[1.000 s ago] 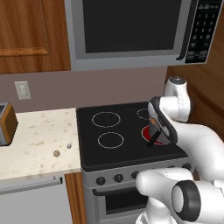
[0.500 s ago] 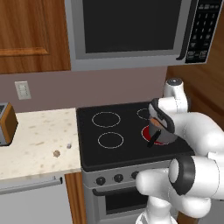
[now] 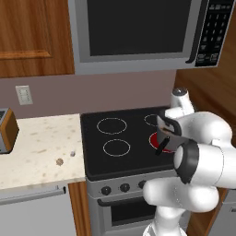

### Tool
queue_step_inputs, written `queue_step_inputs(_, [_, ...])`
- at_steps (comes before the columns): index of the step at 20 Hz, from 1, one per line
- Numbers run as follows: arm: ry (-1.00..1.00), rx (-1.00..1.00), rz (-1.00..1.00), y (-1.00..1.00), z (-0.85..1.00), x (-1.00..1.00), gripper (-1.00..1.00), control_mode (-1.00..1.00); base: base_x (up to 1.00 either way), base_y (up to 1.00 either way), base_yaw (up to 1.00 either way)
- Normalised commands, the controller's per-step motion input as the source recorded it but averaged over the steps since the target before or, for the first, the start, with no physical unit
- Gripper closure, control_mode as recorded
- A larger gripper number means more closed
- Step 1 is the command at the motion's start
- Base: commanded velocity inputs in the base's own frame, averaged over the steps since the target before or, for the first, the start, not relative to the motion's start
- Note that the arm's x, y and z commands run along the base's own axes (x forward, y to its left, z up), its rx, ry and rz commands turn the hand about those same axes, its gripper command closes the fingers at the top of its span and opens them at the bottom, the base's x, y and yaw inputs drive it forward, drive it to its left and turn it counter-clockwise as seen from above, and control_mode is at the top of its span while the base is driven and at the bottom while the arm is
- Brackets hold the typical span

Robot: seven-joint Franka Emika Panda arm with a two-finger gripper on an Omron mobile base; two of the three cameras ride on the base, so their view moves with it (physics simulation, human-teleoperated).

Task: Pick up the sugar cube(s) and place them in the saucepan with hot chocolate.

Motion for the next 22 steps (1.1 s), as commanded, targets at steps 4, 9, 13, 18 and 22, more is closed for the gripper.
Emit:
queue_step_inputs(4, [0.01, 0.0, 0.0, -0.39, -0.1, 0.17, 1.0, -1.0, 0.0, 0.0, 0.0])
queue_step_inputs(9, [0.0, -0.01, 0.0, -0.12, -0.05, 0.33, 1.0, -1.0, 0.0, 0.0, 0.0])
queue_step_inputs(13, [0.0, -0.01, 0.0, 0.0, 0.0, 0.41, 1.0, -1.0, 0.0, 0.0, 0.0])
queue_step_inputs(18, [0.04, 0.0, 0.0, 0.0, -0.01, 0.37, 1.0, -1.0, 0.0, 0.0, 0.0])
queue_step_inputs(22, [0.0, 0.0, 0.0, 0.0, -0.03, 0.24, -1.0, -1.0, 0.0, 0.0, 0.0])
